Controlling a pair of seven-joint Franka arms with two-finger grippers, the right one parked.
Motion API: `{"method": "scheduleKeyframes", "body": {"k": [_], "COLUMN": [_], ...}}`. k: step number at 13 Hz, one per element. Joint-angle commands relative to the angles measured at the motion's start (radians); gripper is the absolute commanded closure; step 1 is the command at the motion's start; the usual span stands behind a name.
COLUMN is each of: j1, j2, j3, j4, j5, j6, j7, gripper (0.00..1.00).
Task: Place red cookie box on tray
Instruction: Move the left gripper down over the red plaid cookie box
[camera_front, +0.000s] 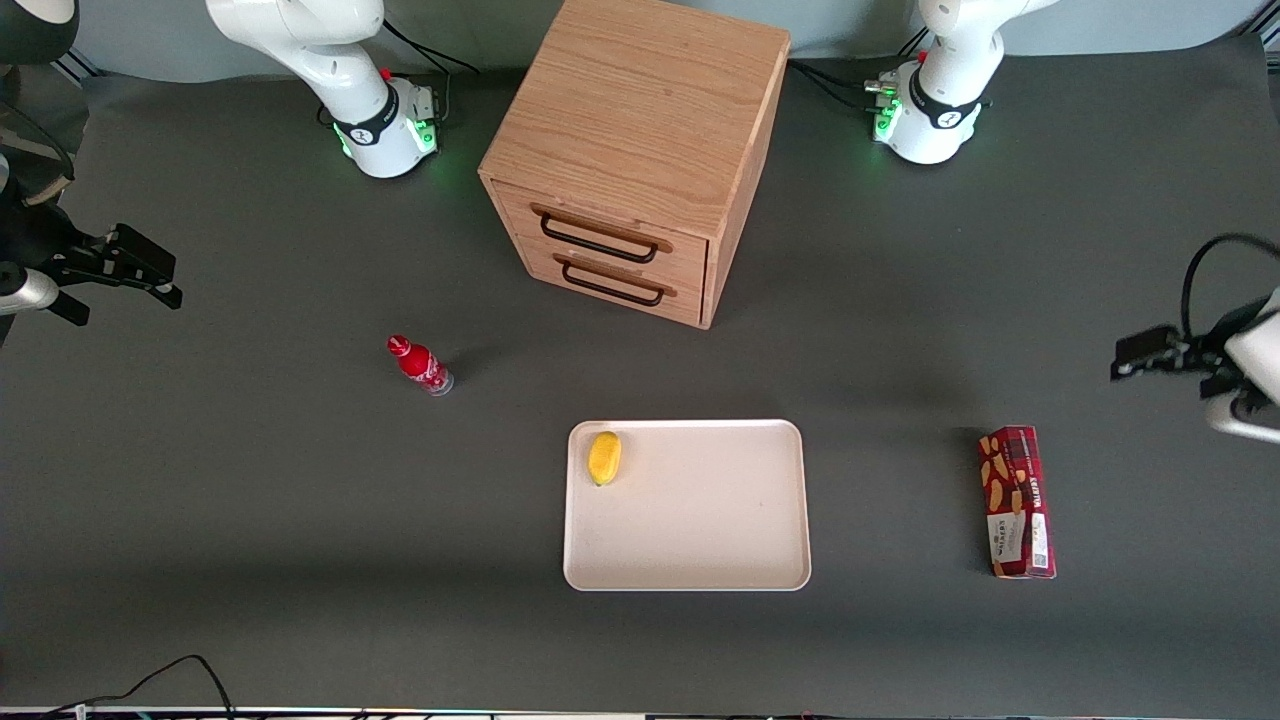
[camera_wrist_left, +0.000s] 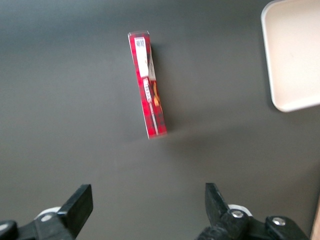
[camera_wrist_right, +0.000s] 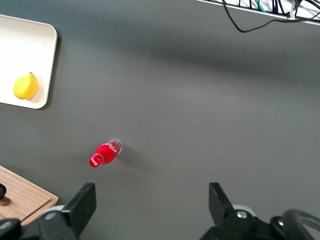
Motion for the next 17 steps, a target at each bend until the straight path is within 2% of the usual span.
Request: {"method": "scheduleKeyframes", "body": {"k": [1,6,9,13,14,16,17], "j1": [-0.028,-0.036,-0.054,-0.056,-0.056,-0.056,-0.056], "j2": [0.110,0.284,0.382,0.420,0.428,0.433,0.436], "j3": [-0.002,-0.001,0.006,0.006,0.006,0.007,0.007], "j4": [0.025,0.024,0.013,-0.018,-0.018,-0.030,-0.030], "j5": [0.051,0.147,0.238,0.299,0.299,0.300,0.300], "j6": [0.116,0.352,0.458,0.465,0.465,0.465,0.465], "j7": [-0.084,-0.200,-0.312,-0.357,-0.357,-0.357,-0.357], "gripper": [0.00,0.00,0.00,0.00,0.20,0.71,0.88]}}
